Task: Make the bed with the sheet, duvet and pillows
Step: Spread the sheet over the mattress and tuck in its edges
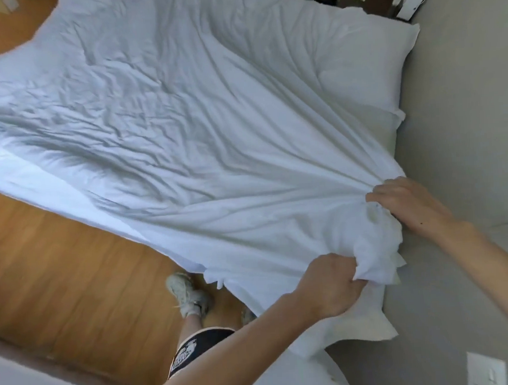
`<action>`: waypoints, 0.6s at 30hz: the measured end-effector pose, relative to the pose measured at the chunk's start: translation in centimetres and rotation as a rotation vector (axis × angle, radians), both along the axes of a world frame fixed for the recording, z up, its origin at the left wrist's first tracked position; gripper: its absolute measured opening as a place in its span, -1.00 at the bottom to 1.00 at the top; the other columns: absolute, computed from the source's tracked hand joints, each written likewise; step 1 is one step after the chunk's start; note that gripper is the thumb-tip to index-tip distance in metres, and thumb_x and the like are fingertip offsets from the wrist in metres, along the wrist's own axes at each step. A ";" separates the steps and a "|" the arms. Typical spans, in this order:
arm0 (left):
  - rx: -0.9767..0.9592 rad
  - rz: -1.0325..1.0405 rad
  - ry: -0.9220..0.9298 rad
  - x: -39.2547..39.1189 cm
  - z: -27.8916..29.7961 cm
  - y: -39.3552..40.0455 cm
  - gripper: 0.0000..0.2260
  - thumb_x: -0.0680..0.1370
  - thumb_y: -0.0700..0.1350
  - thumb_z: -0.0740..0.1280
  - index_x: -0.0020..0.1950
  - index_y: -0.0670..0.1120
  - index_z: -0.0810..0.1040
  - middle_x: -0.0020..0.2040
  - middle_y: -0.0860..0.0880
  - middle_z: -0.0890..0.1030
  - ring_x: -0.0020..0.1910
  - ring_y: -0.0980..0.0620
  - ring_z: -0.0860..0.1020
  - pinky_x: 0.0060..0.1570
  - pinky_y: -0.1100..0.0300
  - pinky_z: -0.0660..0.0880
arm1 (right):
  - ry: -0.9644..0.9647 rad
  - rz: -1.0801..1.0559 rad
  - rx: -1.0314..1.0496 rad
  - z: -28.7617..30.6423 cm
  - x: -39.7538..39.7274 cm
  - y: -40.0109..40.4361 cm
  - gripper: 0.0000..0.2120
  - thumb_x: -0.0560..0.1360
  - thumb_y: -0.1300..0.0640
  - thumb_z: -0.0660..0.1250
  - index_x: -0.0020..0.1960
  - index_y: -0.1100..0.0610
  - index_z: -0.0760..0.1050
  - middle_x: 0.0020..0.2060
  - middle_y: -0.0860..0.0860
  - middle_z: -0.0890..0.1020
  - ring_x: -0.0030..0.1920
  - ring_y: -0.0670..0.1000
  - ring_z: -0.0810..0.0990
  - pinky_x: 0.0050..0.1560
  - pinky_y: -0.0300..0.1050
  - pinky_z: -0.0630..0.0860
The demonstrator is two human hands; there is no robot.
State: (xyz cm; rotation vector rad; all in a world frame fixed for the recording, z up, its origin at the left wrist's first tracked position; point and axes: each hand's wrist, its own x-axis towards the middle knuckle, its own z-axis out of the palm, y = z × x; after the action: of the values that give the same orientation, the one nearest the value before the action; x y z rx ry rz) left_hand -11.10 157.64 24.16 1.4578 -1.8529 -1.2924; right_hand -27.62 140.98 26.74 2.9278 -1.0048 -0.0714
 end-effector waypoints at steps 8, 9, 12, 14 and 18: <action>0.136 0.097 -0.153 -0.1 -3.9 -0.6 -0.68 0.63 -0.06 0.16 -0.32 -0.06 0.41 -0.34 0.05 0.50 -0.36 0.13 0.43 -0.36 0.41 0.23 | -1.234 -1.476 0.999 -7.9 2.5 12.5 -0.77 0.63 0.18 0.18 0.26 0.15 0.46 -0.05 0.02 0.56 0.05 0.10 0.54 -0.05 -0.24 0.45; 0.141 0.102 -0.185 -0.3 -4.2 -0.7 -0.66 0.62 -0.08 0.18 -0.37 -0.05 0.33 -0.41 0.09 0.40 -0.43 0.15 0.36 -0.42 0.40 0.21 | -1.264 -1.540 1.123 -8.3 3.2 13.7 -0.74 0.65 0.14 0.14 0.28 0.17 0.47 -0.14 0.00 0.55 -0.07 0.03 0.54 -0.12 -0.29 0.44; 0.172 0.072 -0.287 -1.0 -4.9 -0.9 -0.65 0.59 -0.09 0.19 -0.40 -0.06 0.27 -0.45 0.09 0.34 -0.48 0.15 0.30 -0.44 0.33 0.17 | -1.321 -1.506 1.378 -7.8 4.3 15.9 -0.67 0.53 -0.18 0.24 0.18 -0.02 0.53 -0.08 -0.06 0.67 -0.05 -0.08 0.61 0.01 -0.16 0.49; 0.188 0.043 -0.332 -1.5 -4.9 -1.0 -0.71 0.58 -0.11 0.16 -0.35 -0.08 0.34 -0.43 0.06 0.38 -0.44 0.09 0.36 -0.41 0.25 0.23 | -1.293 -1.362 1.375 -7.3 4.2 15.9 -0.64 0.42 -0.13 0.42 0.15 -0.02 0.53 -0.05 -0.06 0.69 0.00 -0.08 0.63 -0.01 -0.16 0.49; 0.187 -0.011 -0.324 -3.3 -3.8 -1.6 -0.84 0.53 -0.21 0.16 -0.23 -0.13 0.45 -0.33 -0.06 0.53 -0.34 0.03 0.42 -0.36 0.22 0.27 | -1.271 -1.401 1.248 -6.7 3.0 14.3 -0.69 0.45 0.10 0.44 0.17 0.02 0.52 -0.03 -0.01 0.68 0.01 -0.03 0.64 -0.15 -0.19 0.53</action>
State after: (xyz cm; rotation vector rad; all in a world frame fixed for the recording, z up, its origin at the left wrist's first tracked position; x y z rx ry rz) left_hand -14.36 155.99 20.34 1.8508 -1.9826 -1.3270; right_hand -24.65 155.27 20.03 1.4273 -3.9294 1.7434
